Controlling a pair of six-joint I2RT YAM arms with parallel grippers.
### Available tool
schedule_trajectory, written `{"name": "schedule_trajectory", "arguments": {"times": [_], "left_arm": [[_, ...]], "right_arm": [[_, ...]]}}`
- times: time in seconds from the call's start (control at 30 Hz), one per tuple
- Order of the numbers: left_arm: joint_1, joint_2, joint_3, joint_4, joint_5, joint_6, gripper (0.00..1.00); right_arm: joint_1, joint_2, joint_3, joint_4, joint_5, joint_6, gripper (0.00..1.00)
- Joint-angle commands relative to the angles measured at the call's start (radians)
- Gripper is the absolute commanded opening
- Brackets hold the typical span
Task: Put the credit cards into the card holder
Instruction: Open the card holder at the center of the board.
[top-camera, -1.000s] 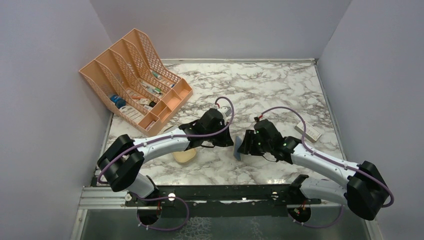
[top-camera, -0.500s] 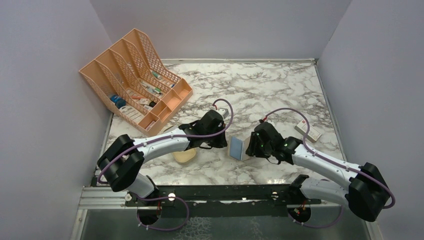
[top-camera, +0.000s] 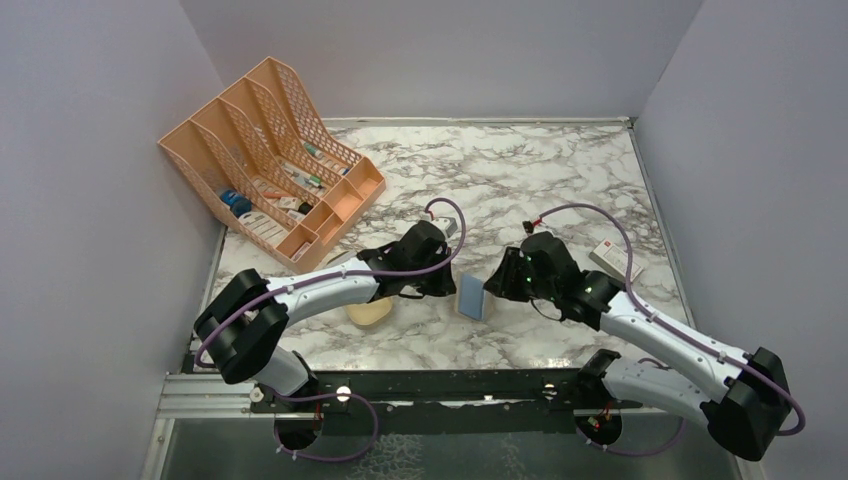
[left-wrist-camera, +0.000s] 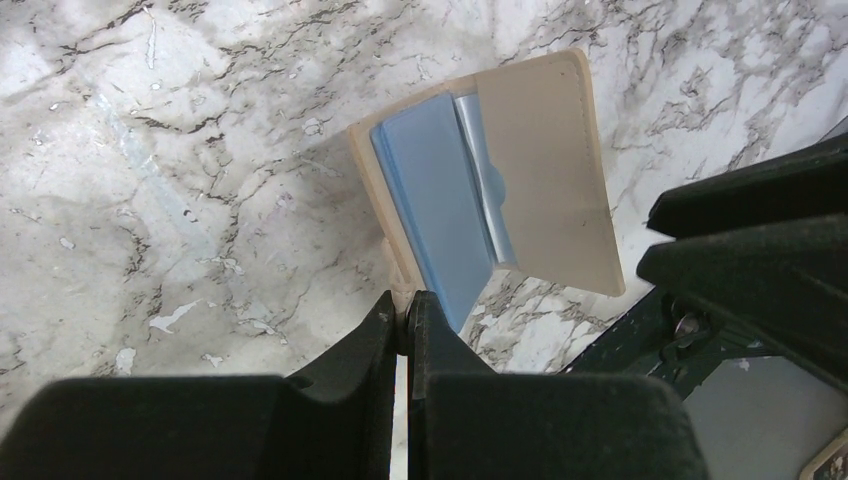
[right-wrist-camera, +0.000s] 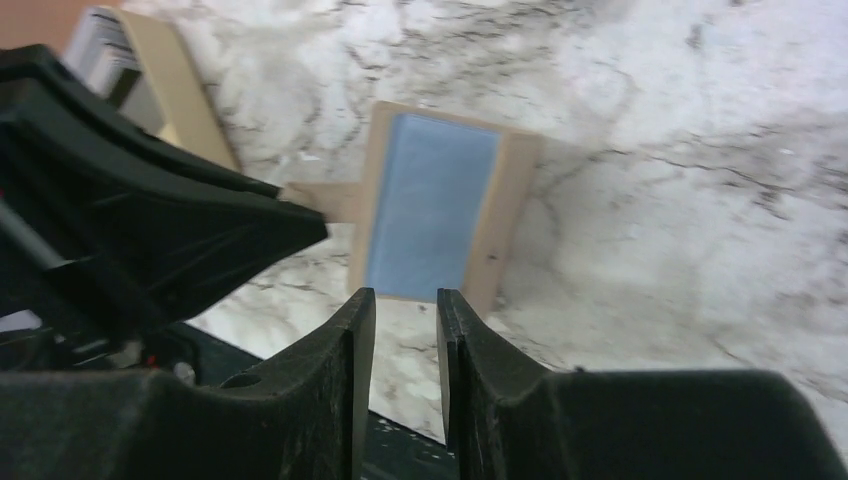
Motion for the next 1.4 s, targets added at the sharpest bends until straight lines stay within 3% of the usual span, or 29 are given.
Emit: {"name": "schedule_trajectory", "arguments": {"times": [0.0, 0.23, 0.5, 0.67, 0.77, 0.87, 1.1, 1.2, 1.37], "left_arm": [[0.003, -0.037, -0.011, 0.036, 0.032, -0.020, 0.00], [0.003, -0.054, -0.010, 0.040, 0.028, -0.029, 0.00], [0.003, -0.035, -0.017, 0.017, 0.006, -0.016, 0.00], [0.007, -0.037, -0.014, -0.020, -0.034, -0.007, 0.01], [0.012, -0.032, -0.007, -0.018, -0.019, -0.019, 0.09], [0.018, -0.029, -0.003, -0.003, 0.009, -0.034, 0.26], [0.048, -0.041, -0.091, 0.204, 0.165, -0.118, 0.55], [0.057, -0.033, -0.113, 0.268, 0.180, -0.138, 0.60], [0.064, 0.012, -0.110, 0.295, 0.211, -0.132, 0.58]], "right_arm": [[0.008, 0.012, -0.035, 0.199, -0.152, 0.018, 0.28], [0.008, 0.096, -0.043, 0.291, -0.230, 0.042, 0.27], [0.008, 0.213, -0.062, 0.203, -0.064, 0.023, 0.35], [0.007, 0.218, -0.118, 0.234, 0.023, 0.013, 0.30], [0.007, 0.261, -0.127, 0.254, 0.033, 0.007, 0.25], [0.007, 0.291, -0.129, 0.272, 0.022, 0.007, 0.23], [0.007, 0.277, -0.160, 0.310, 0.010, -0.003, 0.19], [0.007, 0.265, -0.170, 0.312, 0.011, -0.003, 0.18], [0.007, 0.253, -0.183, 0.307, 0.026, -0.001, 0.18]]}}
